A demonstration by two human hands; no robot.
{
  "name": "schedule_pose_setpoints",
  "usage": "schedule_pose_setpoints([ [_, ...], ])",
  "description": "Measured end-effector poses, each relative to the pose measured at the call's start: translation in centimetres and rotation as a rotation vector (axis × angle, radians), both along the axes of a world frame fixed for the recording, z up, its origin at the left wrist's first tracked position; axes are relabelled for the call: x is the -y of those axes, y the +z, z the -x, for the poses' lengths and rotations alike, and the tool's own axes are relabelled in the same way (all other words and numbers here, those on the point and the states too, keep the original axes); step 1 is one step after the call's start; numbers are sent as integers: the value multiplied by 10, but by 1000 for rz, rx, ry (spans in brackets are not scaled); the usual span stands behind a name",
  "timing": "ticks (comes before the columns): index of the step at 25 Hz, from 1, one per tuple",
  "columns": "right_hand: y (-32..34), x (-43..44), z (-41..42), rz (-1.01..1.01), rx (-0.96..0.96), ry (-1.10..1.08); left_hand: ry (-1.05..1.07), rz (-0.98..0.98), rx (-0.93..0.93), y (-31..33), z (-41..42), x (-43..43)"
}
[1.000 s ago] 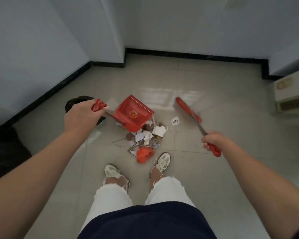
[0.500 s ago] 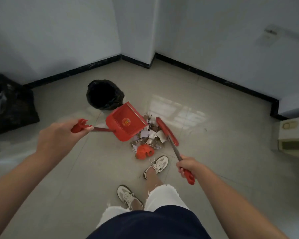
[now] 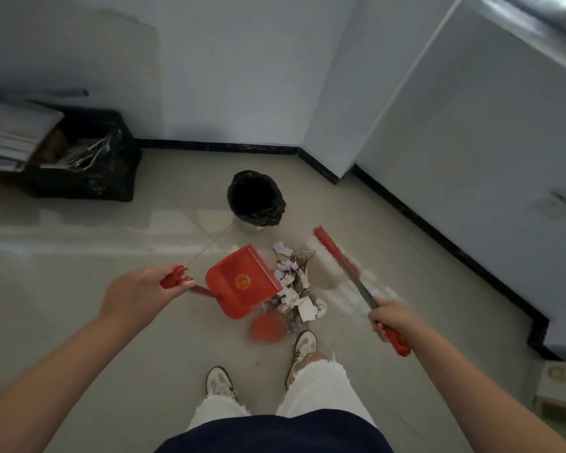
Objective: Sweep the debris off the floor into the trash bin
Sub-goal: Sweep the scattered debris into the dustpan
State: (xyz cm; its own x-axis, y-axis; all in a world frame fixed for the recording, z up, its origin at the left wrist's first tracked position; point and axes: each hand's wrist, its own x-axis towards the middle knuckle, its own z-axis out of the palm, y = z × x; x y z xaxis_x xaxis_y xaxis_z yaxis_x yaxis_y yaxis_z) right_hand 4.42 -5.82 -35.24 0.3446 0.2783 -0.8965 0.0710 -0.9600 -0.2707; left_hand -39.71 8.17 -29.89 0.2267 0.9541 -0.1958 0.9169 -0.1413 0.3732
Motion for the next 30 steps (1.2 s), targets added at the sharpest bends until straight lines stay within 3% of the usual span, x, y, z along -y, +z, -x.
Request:
schedule_pose_setpoints([
  [7,-35,-158,-45,-24,-37,54,413,139,-71,-14,-14,32],
  [11,-76,-199,-54,130,-28,315,569,141,-143,-13,-29,46],
  [14,-84,-185,-44,159,-2,538,613,108,-226,-13,-38,62],
  [18,-73,-123,-45,96,93,881,723,94,-193,-17,-36,82],
  [22,-56,-48,-66,179,110,1162,808,72,-139,-15,-19,105],
  [30,6,-7,-46,49,189,1142,888,30,-111,-1,23,163],
])
